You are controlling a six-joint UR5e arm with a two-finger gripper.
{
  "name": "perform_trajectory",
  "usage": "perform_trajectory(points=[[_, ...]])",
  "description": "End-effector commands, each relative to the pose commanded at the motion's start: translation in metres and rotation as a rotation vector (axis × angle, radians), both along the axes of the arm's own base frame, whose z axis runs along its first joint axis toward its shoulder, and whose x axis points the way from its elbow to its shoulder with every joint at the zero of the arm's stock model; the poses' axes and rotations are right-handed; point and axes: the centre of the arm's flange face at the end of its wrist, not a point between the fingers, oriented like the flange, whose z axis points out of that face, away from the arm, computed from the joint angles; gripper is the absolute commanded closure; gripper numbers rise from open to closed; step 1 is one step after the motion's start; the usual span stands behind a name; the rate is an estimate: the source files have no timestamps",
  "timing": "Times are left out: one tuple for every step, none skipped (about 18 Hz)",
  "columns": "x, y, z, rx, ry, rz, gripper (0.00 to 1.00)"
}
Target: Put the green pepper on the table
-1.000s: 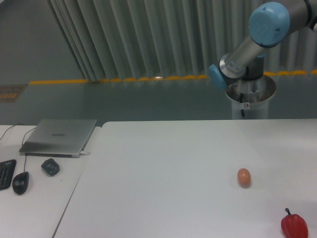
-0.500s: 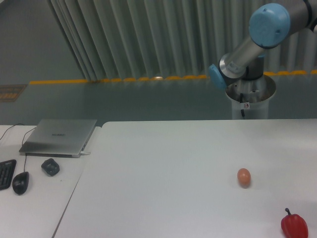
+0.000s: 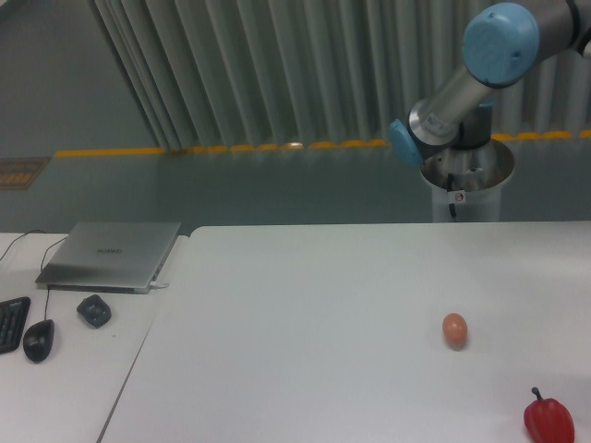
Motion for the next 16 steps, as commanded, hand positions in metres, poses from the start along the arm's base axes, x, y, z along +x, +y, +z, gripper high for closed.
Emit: perform_trajectory(points=[[0.001, 0.0, 0.005, 0.003, 0.006, 0.001, 0.46], [0.002, -0.001, 0.007, 0.003, 0.007, 0.001, 0.46], [0.002, -0.001, 0.013, 0.006, 0.014, 0.003, 0.46], [0.004, -0.002, 0.019, 0.009, 0.021, 0.002, 0.46], [0.006, -0.003, 0.03, 0.013, 0.034, 0.002, 0.46], [0.009, -0.004, 0.04, 0.025, 0.042, 0.0, 0.46], [0.011, -0.007, 0.054, 0.04, 0.053, 0.0, 0.46], [0.016, -0.007, 0.062, 0.051, 0.056, -0.006, 0.46], [0.019, -0.008, 0.071, 0.056, 0.058, -0.007, 0.46], [0.024, -0.009, 0.08, 0.057, 0.059, -0.008, 0.46], [0.029, -0.008, 0.084, 0.051, 0.045, -0.017, 0.46], [0.037, -0.008, 0.088, 0.045, 0.03, -0.026, 0.46], [0.047, -0.008, 0.093, 0.037, 0.023, -0.046, 0.45], [0.054, -0.006, 0.099, 0.039, 0.023, -0.077, 0.44], [0.065, -0.001, 0.104, 0.044, 0.017, -0.119, 0.44], [0.073, 0.002, 0.107, 0.034, 0.005, -0.15, 0.44]])
